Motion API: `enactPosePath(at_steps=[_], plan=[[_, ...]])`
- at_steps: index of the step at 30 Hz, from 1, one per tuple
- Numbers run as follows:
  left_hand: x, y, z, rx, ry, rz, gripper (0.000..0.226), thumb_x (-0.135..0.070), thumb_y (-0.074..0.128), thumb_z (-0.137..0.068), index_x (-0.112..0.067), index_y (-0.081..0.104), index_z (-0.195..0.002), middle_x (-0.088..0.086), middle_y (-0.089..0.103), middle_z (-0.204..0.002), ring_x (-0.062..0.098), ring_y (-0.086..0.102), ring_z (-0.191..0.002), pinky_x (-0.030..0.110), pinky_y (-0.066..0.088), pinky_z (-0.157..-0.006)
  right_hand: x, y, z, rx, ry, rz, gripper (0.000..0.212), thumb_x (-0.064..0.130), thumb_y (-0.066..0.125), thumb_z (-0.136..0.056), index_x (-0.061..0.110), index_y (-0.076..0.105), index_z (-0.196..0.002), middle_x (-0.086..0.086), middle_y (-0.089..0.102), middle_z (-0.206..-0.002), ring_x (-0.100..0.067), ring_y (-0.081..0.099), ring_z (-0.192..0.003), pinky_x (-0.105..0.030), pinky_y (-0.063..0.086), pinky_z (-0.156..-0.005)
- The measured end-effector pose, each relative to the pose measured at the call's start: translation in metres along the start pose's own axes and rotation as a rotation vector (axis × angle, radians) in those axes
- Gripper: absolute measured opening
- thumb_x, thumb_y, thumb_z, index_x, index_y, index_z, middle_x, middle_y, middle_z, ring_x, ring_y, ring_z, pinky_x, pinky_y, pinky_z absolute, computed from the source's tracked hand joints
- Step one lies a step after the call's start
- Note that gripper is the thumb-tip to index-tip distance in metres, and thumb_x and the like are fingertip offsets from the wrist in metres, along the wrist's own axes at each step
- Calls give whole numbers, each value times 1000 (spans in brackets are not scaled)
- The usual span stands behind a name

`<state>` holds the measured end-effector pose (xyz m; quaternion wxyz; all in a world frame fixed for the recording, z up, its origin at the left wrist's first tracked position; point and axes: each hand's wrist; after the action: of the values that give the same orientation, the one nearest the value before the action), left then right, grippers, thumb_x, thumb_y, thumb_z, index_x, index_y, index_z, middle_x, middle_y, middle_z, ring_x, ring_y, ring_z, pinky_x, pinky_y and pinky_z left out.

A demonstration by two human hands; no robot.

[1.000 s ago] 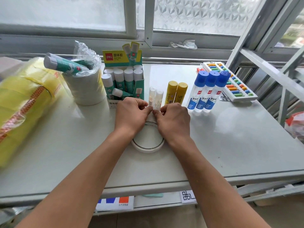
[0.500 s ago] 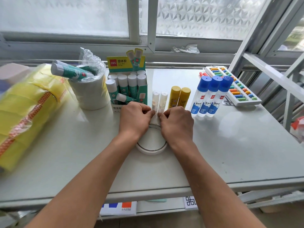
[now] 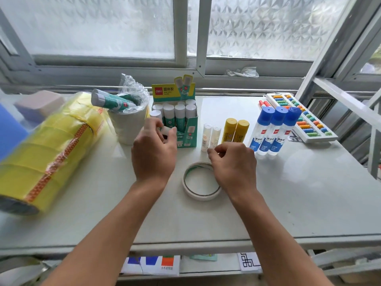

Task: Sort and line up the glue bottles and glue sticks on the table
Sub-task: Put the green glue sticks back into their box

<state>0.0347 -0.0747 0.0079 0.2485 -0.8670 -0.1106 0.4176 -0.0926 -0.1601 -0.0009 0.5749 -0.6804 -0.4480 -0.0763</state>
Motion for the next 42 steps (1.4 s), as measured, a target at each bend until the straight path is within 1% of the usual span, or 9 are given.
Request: enactPosePath(at_steps=[4,8,12,16,18,23,28,35,42], plan=[[4,-9,-15,99,8,-203,26,-29,63,-92,-7,69,-104,13,66,-97,30,62,-84,29,41,-68,25,-10,2,-27,-109,-54,17,30,69,-87,15,77,-91,0,76,-83,-14,66,-70,-28,54,-68],[1,-7,-8,135,54,-135,18,-20,62,-91,-9,74,-98,13,69,-94,31,64,-85,30,44,-70,52,-11,-9,-20,-292,5,21,22,68,-85,14,71,-104,-3,73,-92,-19,63,-83,-31,53,-72],[3,-7,-10,128,-192,11,16,-21,63,-88,-13,69,-101,8,72,-94,27,66,-87,28,45,-71,71,2,-21,63,-459,162,23,14,60,-81,12,69,-102,-4,68,-99,-27,50,-95,-38,49,-76],[3,-10,-13,137,-408,173,10,-13,62,-84,-17,67,-92,5,73,-90,25,67,-87,30,51,-77,77,22,-21,174,-570,280,25,21,56,-82,16,67,-104,1,68,-103,-27,41,-103,-36,42,-79],[1,-10,-13,132,-431,287,13,-9,62,-83,-18,66,-91,2,73,-87,22,69,-85,31,55,-79,76,29,-21,187,-576,312,22,22,54,-83,21,64,-103,3,68,-102,-27,40,-103,-36,39,-78],[-4,-14,-14,161,-304,491,22,-9,58,-85,-31,62,-85,-1,74,-85,17,71,-84,38,59,-79,77,31,-31,-17,-467,149,11,18,60,-87,18,71,-90,-2,71,-78,-24,47,-87,-36,44,-69],[1,-31,-24,29,-349,458,12,-9,59,-86,-18,66,-89,-2,71,-84,13,66,-80,24,52,-74,71,15,-47,-74,-437,156,22,18,79,-77,10,72,-97,-7,73,-91,-26,61,-89,-28,44,-71],[19,-38,-24,66,-383,376,12,-13,57,-87,-17,67,-90,0,69,-85,21,65,-83,32,54,-77,58,17,-45,18,-504,398,29,40,71,-82,17,73,-99,1,68,-101,-23,41,-94,-32,32,-71],[24,-42,-22,47,-243,278,11,-13,57,-91,-13,66,-97,1,67,-88,16,61,-79,22,48,-70,75,-10,-65,-15,-387,102,36,32,82,-73,16,64,-100,-4,72,-88,-26,63,-81,-32,49,-70]])
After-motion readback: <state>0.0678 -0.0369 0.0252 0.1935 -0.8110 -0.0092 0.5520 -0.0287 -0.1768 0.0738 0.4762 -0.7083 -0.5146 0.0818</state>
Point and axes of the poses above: each hand's wrist, its own z-axis away from the middle knuckle, its own y-axis out of the palm, x = y × z
